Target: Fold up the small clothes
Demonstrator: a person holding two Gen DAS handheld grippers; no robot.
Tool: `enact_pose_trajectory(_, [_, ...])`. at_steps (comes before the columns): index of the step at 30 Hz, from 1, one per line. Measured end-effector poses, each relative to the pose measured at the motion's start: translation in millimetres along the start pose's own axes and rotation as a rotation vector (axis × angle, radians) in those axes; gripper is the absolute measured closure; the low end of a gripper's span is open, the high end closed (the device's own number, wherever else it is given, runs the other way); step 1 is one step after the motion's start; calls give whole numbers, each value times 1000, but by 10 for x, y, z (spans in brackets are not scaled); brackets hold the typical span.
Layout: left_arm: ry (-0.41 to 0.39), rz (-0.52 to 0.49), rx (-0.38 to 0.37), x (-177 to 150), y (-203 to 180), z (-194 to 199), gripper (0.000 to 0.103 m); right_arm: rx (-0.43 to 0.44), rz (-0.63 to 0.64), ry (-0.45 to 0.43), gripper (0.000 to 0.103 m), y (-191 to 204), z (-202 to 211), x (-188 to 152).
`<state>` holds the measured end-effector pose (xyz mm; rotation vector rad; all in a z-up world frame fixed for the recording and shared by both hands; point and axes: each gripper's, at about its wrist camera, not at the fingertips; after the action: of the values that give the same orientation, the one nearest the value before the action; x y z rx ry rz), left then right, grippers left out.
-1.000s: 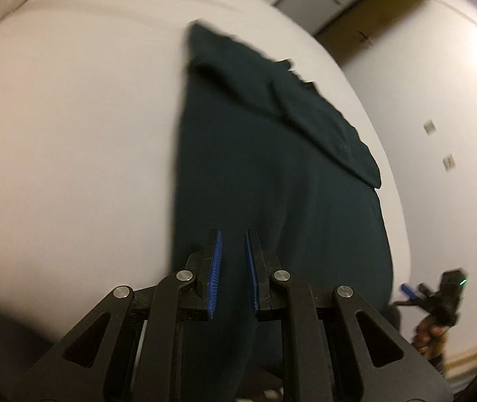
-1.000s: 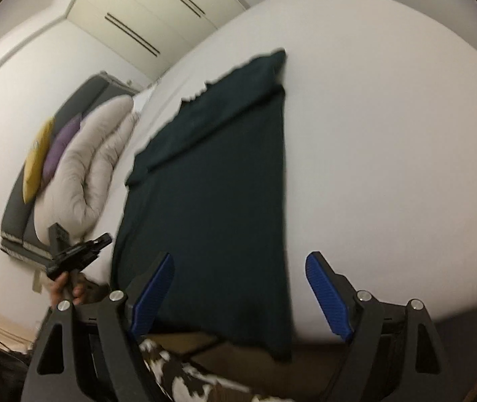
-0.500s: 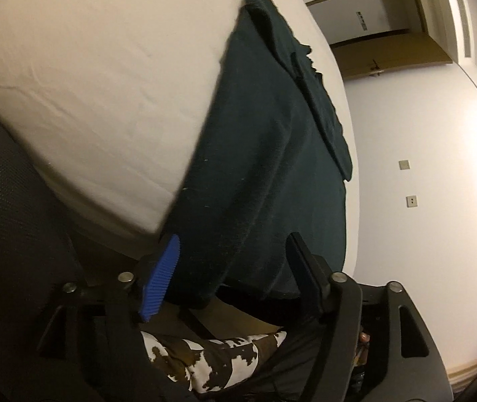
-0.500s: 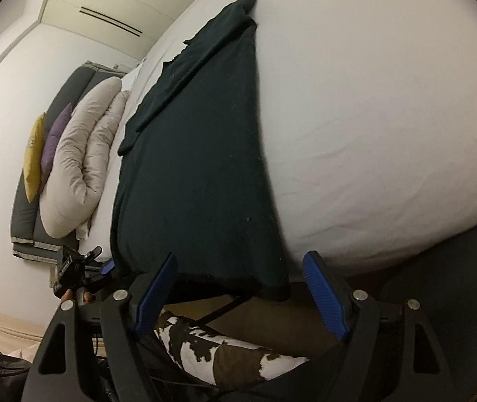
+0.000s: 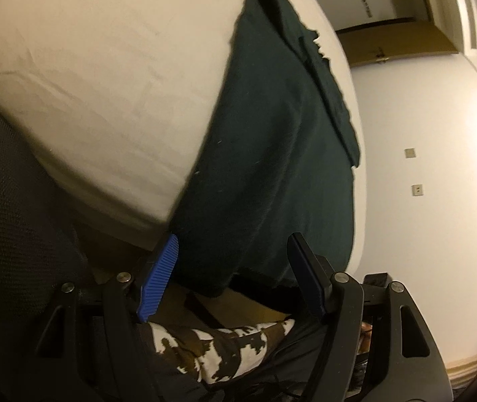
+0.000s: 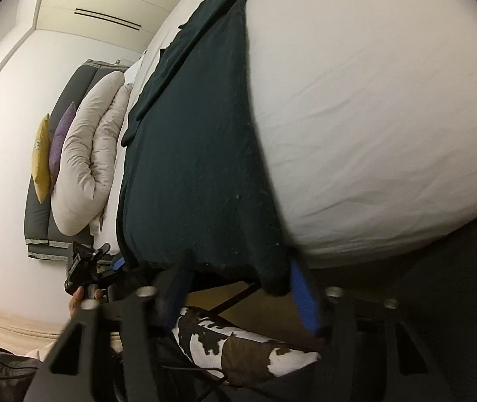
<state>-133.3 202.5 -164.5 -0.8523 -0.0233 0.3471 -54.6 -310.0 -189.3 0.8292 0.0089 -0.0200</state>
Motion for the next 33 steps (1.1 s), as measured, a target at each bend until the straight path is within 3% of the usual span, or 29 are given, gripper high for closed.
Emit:
enact_pose_trajectory(2, [1,10,8,4,4,-14,37,-14,10,-2,87,32,-7,-8])
enact_pose_trajectory(5, [-9,34,2,-11,43,-1,37,15,21,-50,94,70,84,-42])
enact_pose_trajectory(12, [-49,92,-16,-94,86,107,37,148,52,-186,95,239,461,-72])
enact_pose_trajectory(21, [-31,182,110,-202,32,12,37,247,54,-227,95,372,577,14])
enact_pose_trajectory(24, [-26,211,67,-190,104,-90,36,268,42,-242,95,333,608,48])
enact_pose_trajectory(27, [-55,227,-38,-182,231,-152,37,273,27,-240,95,275,590,75])
enact_pose_trajectory(29, [-68,224,-86,-197,258,-152,53,271,16,-232,95,245,551,75])
enact_pose_trajectory(30, [-65,220,-100,-206,262,-158,73,271,13,-230,95,233,538,74])
enact_pose_trajectory(33, [-69,214,-121,-253,273,-140,86,261,3,-227,95,212,526,78])
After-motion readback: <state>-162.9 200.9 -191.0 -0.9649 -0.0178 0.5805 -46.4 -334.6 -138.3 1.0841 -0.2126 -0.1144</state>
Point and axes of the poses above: each gripper's, at about its wrist camera, not at the fingertips, and z roughly against the way its jaws point, y to its left, x to its top, and after that the axes turned 15 degrees about y, right-handed
